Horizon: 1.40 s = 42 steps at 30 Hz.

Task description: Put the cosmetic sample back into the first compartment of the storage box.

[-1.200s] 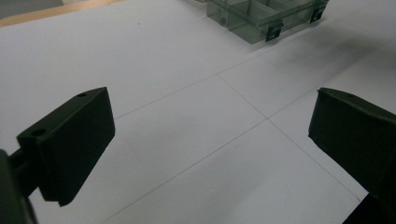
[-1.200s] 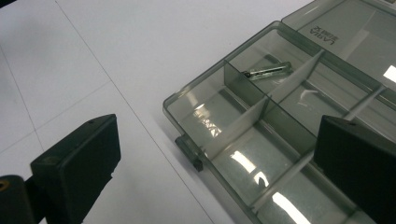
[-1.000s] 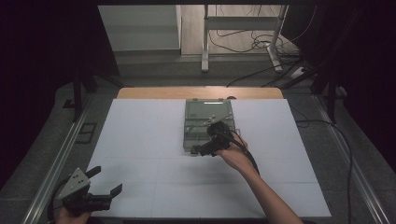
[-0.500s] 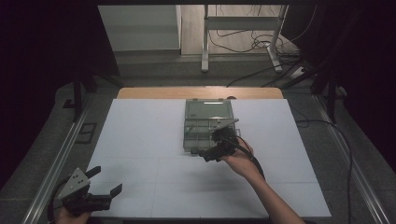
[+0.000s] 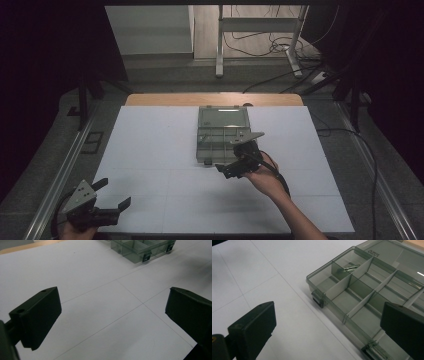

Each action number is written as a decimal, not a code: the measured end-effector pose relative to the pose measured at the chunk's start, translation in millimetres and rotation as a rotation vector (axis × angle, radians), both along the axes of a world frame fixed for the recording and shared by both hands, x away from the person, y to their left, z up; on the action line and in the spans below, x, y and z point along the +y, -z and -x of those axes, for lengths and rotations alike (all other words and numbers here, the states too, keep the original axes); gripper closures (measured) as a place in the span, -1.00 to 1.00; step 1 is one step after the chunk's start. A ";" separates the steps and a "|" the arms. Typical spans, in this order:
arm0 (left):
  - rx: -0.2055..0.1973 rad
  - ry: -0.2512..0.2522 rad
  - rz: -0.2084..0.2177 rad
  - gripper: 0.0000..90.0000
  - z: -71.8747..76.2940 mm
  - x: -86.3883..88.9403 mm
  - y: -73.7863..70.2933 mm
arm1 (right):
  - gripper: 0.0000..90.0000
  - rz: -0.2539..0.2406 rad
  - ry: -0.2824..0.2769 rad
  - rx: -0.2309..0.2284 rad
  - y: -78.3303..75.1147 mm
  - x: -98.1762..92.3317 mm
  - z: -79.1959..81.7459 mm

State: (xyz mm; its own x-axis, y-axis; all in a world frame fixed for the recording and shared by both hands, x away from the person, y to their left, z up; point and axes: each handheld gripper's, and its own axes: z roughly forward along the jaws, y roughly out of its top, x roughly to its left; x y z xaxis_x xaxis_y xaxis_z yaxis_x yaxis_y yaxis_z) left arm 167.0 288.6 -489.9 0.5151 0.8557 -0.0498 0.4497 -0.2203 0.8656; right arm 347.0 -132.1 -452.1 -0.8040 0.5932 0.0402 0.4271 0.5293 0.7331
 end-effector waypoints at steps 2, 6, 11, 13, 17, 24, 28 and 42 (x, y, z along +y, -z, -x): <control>0.000 0.000 0.000 -0.98 -0.1 0.1 0.0 | -0.98 -0.001 0.000 0.001 -0.6 -1.8 2.5; 0.000 0.000 0.000 -0.98 0.0 0.0 0.0 | -0.98 0.007 0.001 -0.010 -1.1 -5.3 7.7; 0.000 0.001 -0.001 -0.98 0.0 -0.1 0.0 | -0.98 0.010 0.006 -0.014 0.3 -10.7 14.3; -0.001 0.001 -0.001 -0.98 0.2 -0.1 -0.1 | -0.98 0.010 0.006 -0.012 0.4 -12.6 16.8; -0.002 0.003 -0.001 -0.98 0.3 -0.1 -0.1 | -0.99 0.005 0.010 -0.012 -0.1 -15.6 22.8; -0.003 0.003 -0.001 -0.98 0.5 0.0 0.0 | -0.99 0.005 0.010 -0.013 0.1 -19.3 28.9; -0.004 0.003 -0.001 -0.98 0.6 0.1 0.0 | -0.99 0.006 0.019 -0.014 1.7 -26.0 31.2; -0.001 0.002 -0.006 -0.98 0.3 -0.6 -0.1 | -0.99 -0.009 0.045 -0.014 2.9 -53.1 45.5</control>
State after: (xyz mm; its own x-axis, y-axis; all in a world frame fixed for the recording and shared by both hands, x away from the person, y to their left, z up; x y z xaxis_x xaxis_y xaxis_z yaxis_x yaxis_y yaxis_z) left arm 166.6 288.0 -489.8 0.5170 0.8548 -0.0445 0.4485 -0.2262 0.8647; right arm 301.5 -185.1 -455.0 -0.7769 0.6287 0.0348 0.4404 0.5030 0.7437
